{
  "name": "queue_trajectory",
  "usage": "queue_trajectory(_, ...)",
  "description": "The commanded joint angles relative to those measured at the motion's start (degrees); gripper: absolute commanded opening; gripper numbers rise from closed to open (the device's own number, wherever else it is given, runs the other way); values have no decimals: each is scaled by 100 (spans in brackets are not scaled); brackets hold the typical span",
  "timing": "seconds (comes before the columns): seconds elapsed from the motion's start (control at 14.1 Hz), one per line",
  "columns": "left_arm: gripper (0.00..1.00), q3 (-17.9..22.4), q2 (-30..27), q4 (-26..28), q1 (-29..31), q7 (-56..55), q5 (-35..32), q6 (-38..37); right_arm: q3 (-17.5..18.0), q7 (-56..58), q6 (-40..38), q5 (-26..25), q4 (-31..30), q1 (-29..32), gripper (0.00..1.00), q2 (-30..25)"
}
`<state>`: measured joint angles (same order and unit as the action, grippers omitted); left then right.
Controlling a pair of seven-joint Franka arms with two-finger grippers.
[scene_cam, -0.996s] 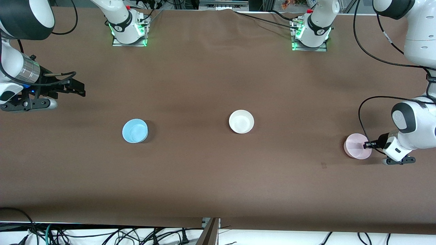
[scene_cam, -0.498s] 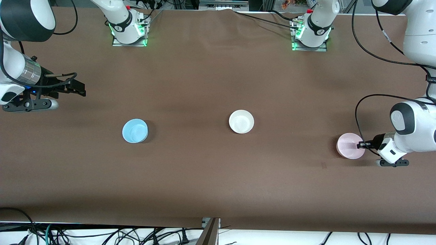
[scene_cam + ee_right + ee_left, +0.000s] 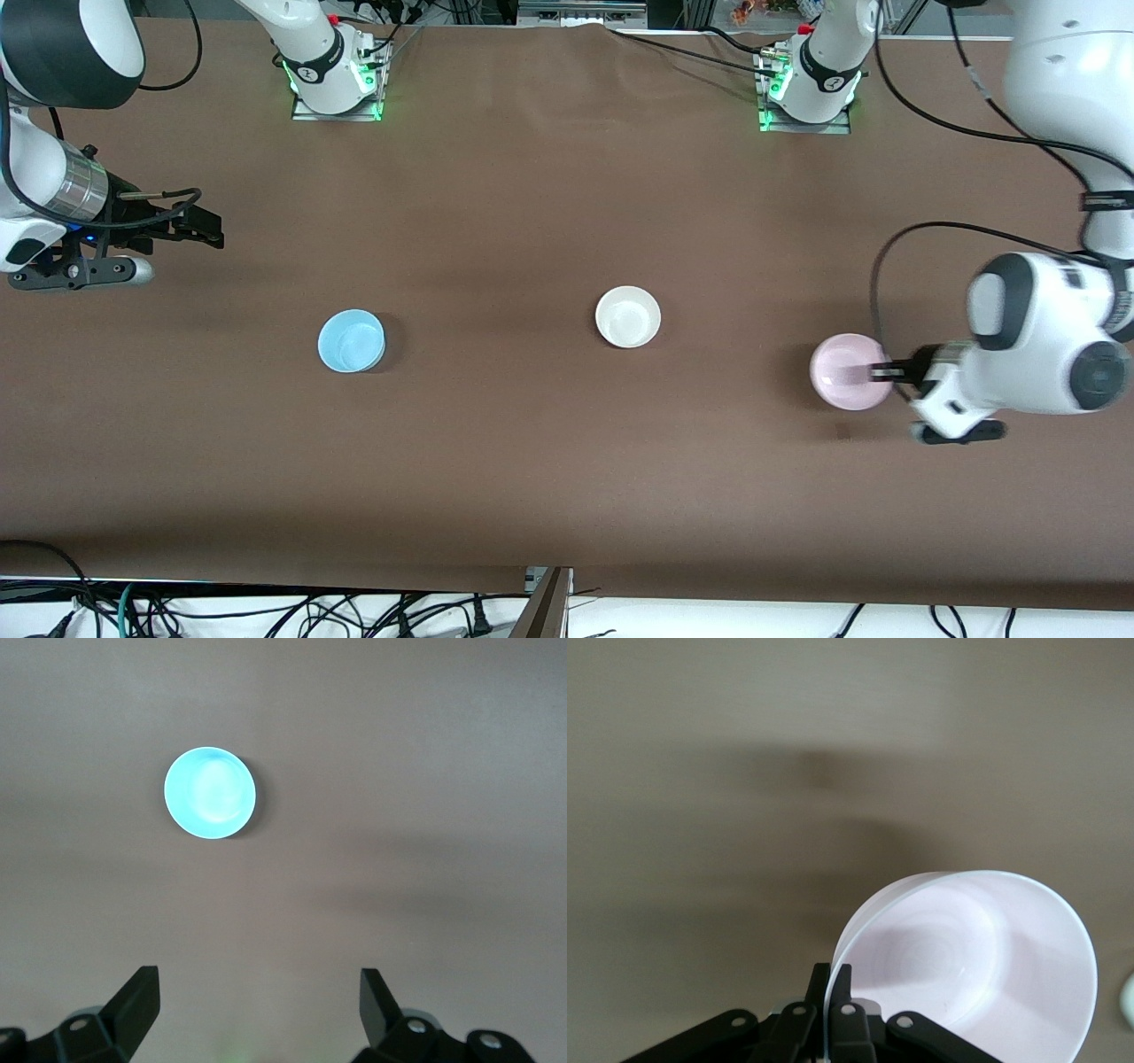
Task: Stack pink and blue bowls on white bowl
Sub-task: 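Carry the pink bowl toward the white bowl while the right gripper reaches out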
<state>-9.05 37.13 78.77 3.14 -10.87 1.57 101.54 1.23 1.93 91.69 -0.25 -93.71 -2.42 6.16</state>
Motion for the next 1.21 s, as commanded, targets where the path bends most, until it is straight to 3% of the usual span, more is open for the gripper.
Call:
queue_trajectory(0.0,0,-253,58,-20,-375,-774,613,-134,26,-26,-81,-89,-16,-4,100,-19)
queue_trajectory(0.21,0,-947,49,95,-455,-1652,660,-12,26,-9,-3,-89,-16,4,100,165)
queue_trajectory(0.5,0,-1011,49,594,-1052,-1892,625,1066,26,0,268,-63,-173,-4,100,377)
queue_trajectory(0.78,0,-1037,-275,1893,-1281,-1892,476,2525,44,-17,1269,-45,-1235,-13,100,237)
queue_trajectory(1.0,0,-1116,-627,2273,-1307,-1901,476,2678,123,-79,2603,-45,-2411,-22,100,122)
queue_trajectory(1.14,0,-1107,-645,2459,-1448,-1919,467,2940,123,-79,3221,-45,-2783,-13,100,209)
